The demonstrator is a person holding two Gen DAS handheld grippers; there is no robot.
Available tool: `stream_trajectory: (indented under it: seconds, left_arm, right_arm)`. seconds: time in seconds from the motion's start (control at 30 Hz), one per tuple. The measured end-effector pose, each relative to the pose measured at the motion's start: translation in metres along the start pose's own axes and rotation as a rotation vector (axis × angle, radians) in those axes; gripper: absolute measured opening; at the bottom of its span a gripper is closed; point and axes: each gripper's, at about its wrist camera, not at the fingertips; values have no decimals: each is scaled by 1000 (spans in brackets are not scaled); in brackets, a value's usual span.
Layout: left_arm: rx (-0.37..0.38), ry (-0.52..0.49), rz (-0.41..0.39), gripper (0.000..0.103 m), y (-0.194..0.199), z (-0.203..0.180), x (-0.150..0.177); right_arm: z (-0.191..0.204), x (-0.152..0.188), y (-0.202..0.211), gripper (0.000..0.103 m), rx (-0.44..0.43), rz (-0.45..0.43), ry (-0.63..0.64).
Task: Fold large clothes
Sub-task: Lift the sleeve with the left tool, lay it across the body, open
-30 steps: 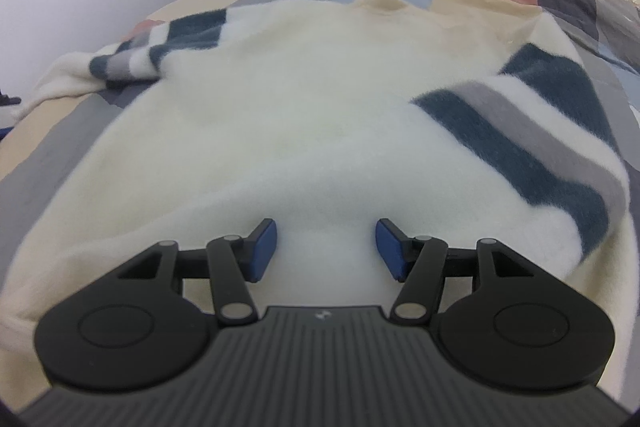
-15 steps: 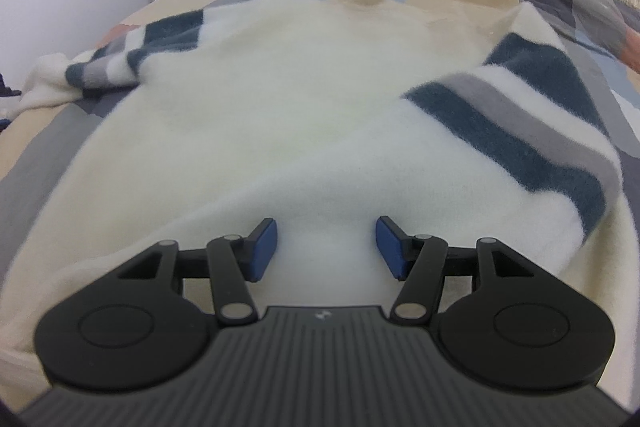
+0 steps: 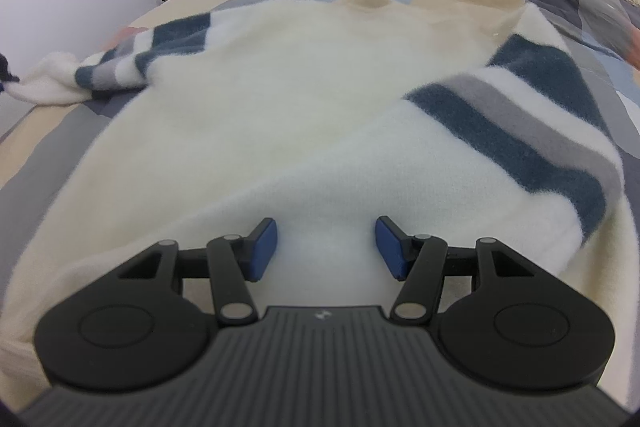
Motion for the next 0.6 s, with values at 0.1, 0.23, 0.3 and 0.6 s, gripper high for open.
stream_trajectory:
  seconds: [0.1,0.23,0.3,0.6]
  left_arm:
    - [41,-67,-40,10,34,-30,-13]
    - [88,-158,-84,10,84,-78,-26]
    - [122,-198,-98,9,110,-106,-27]
    - [227,-443,-142,9,221,-232,14]
  right_arm:
    - [-3,-1,5,57,-13,-5,-14]
    - [-19,-2,15,57,-60,-7,-51]
    - [-23,-2,20,57,-70,-12,-65]
    - [-61,-1,48,57,-88,-76,-158]
Point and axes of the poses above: each gripper's, at about its wrist camera, not at the fingertips, and y roughly against the way its jaws point, z to its left, x to its underside, and after that the axes turned 4 degrees about y, right-handed
